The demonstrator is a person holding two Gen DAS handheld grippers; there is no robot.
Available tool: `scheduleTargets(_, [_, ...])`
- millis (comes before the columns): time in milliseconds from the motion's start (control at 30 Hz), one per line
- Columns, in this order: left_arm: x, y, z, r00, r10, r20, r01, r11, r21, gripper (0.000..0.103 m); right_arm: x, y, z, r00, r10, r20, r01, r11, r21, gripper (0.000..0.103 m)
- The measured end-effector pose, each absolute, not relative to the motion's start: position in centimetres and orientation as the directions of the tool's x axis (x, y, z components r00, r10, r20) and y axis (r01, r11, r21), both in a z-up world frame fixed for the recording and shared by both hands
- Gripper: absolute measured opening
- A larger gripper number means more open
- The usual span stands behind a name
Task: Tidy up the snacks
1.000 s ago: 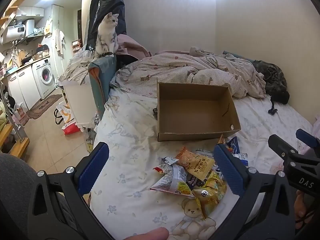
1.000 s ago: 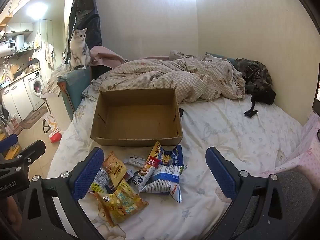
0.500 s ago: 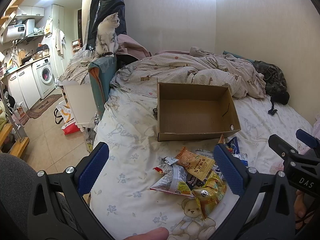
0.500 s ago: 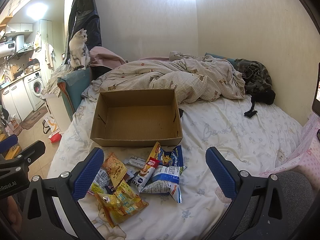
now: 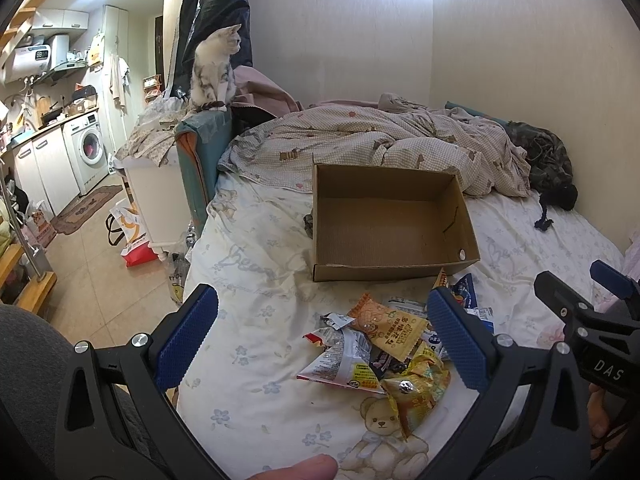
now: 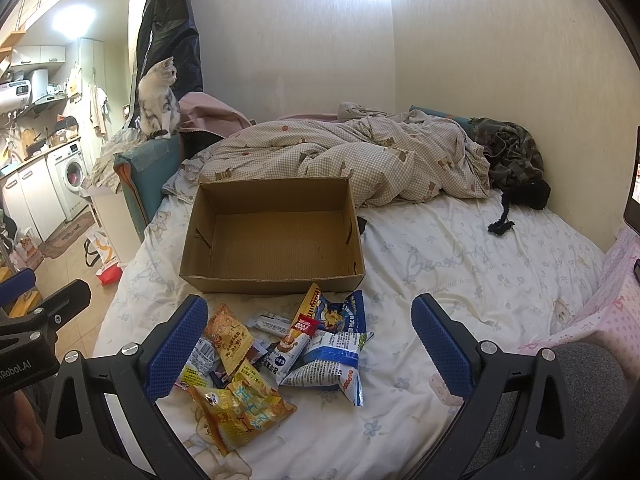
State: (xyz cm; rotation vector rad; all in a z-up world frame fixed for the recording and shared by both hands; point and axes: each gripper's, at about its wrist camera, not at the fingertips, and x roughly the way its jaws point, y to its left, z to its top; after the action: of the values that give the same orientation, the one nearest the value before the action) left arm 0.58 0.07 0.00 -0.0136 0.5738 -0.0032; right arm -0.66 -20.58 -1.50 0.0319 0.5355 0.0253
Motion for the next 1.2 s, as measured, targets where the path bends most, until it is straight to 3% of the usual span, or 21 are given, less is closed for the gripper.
scheduleTargets(1200, [0.23,-0.1,-0.13,0.842,-0.007,-0.539,0.0,1.0,-0.014,0.103,-0.7,-20.64,-1.22,0.86,0.03,-0.509,-0.013,0.999,0.037,0.103])
